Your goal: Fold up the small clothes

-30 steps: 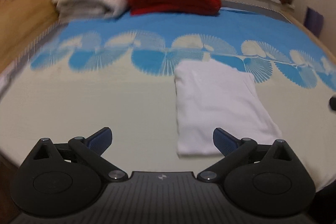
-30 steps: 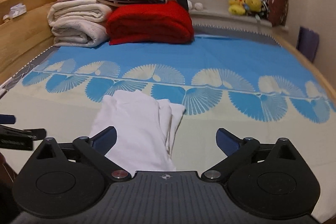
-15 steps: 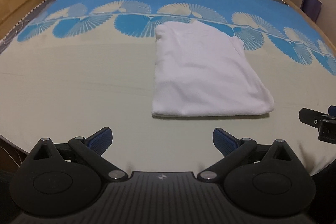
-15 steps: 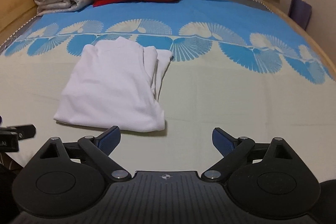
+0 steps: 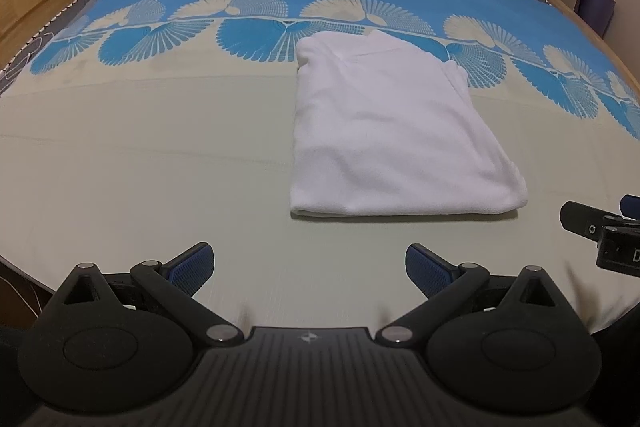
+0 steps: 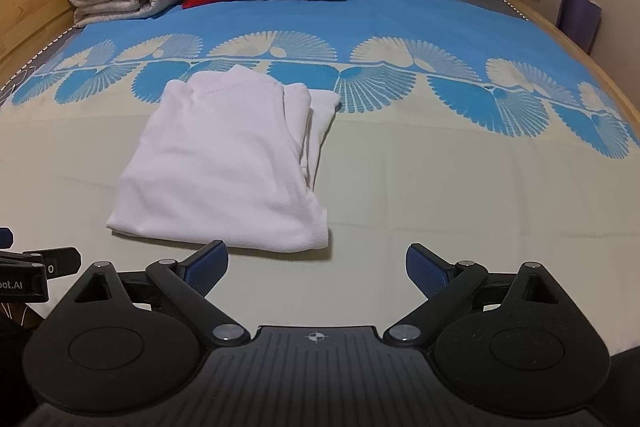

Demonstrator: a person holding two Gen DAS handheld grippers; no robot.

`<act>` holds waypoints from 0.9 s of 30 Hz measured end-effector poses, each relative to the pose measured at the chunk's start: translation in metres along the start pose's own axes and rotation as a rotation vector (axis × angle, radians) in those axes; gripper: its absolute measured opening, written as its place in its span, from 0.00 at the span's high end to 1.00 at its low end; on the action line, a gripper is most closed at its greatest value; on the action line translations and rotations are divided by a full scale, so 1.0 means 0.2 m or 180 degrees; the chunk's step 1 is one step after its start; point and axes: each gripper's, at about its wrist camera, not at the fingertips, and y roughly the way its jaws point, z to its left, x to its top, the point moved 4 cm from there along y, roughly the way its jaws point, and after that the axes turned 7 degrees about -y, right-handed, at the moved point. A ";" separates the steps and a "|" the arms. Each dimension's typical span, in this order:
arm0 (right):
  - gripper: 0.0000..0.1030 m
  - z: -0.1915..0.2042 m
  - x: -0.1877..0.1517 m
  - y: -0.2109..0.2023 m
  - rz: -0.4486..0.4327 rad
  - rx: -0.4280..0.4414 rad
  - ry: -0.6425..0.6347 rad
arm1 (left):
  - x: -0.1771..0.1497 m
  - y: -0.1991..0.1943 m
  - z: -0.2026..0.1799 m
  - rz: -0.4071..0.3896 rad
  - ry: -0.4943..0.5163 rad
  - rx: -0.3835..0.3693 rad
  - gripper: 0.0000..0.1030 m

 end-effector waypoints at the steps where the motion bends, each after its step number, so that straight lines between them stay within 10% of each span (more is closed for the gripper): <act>1: 0.07 0.00 0.00 0.00 0.0001 0.0003 -0.0008 | 0.00 0.00 0.00 0.0002 -0.0002 0.0001 0.01; 27: 0.07 0.03 -0.01 0.00 0.0022 0.0003 -0.0070 | 0.00 0.02 0.01 0.0050 0.0033 -0.0036 0.01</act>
